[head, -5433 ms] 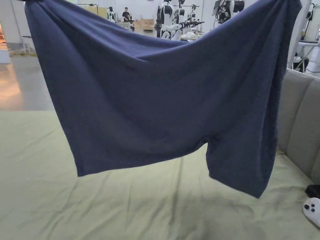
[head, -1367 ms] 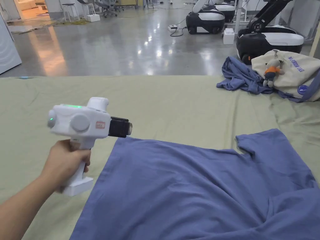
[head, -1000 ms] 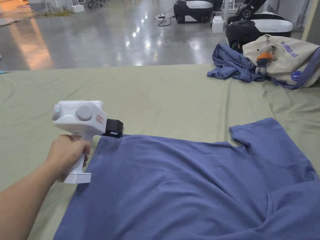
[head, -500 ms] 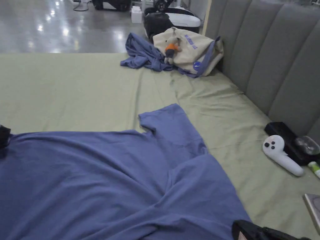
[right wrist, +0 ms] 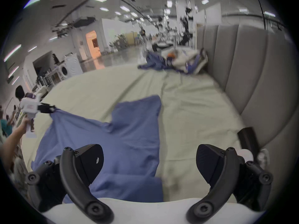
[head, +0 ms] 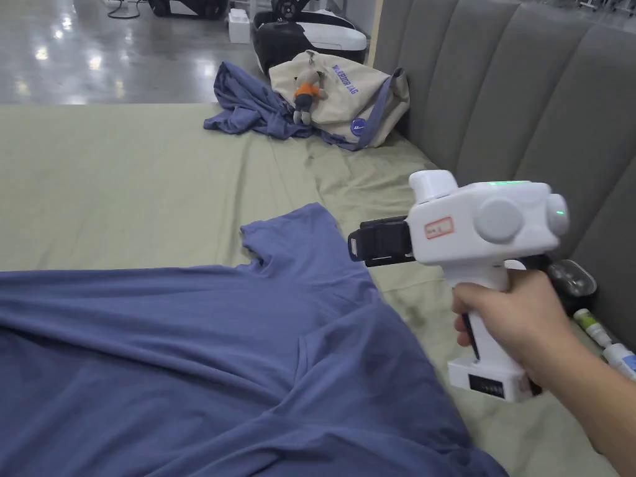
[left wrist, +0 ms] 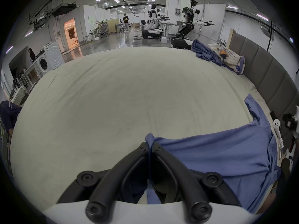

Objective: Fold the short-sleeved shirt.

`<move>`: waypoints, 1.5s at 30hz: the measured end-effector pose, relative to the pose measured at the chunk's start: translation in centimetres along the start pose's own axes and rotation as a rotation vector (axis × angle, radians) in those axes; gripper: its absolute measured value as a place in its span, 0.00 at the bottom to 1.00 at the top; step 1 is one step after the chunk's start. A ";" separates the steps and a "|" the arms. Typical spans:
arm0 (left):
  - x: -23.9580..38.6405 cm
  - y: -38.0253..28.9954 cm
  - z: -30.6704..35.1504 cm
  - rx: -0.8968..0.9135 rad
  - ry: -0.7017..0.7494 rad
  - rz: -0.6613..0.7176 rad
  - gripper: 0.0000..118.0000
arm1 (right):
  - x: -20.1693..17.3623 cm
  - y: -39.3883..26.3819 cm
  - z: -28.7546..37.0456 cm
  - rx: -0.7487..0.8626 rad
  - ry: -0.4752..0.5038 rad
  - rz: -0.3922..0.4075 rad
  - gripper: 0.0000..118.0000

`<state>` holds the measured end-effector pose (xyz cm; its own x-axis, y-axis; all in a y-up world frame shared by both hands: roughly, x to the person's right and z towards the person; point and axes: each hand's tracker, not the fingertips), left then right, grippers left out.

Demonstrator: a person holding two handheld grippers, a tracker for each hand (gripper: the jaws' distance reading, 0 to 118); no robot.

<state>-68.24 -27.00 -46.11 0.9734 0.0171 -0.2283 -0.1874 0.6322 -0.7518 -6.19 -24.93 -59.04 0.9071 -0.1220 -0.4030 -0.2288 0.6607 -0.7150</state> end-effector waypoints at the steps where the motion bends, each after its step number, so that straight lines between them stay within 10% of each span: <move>1: 0.0 0.0 0.0 -0.003 0.001 0.001 0.03 | 0.4 0.0 -1.6 -0.023 -0.024 -0.029 0.98; 13: -1.0 0.6 0.6 0.001 0.016 0.034 0.03 | -0.4 -2.3 -5.6 -0.166 0.001 -0.010 0.87; 20: -2.6 0.2 0.8 0.001 0.043 0.077 0.03 | -0.9 -0.6 -6.3 -0.150 0.033 -0.056 0.50; 25: -2.1 -0.2 1.0 -0.004 0.049 0.068 0.03 | -2.1 -1.0 -6.9 -0.176 0.034 -0.034 0.49; 28: -1.7 -0.2 1.0 -0.006 0.047 0.058 0.03 | -2.2 -1.1 -6.4 -0.162 0.028 -0.011 0.05; 45: -1.7 2.8 11.2 0.194 -0.127 0.144 0.03 | -1.3 2.9 5.0 0.085 0.300 -0.160 0.04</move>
<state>-68.94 -16.57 -40.90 0.9496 0.2068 -0.2356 -0.3083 0.7528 -0.5816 -6.24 -19.19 -57.77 0.7822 -0.4328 -0.4481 -0.0501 0.6733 -0.7377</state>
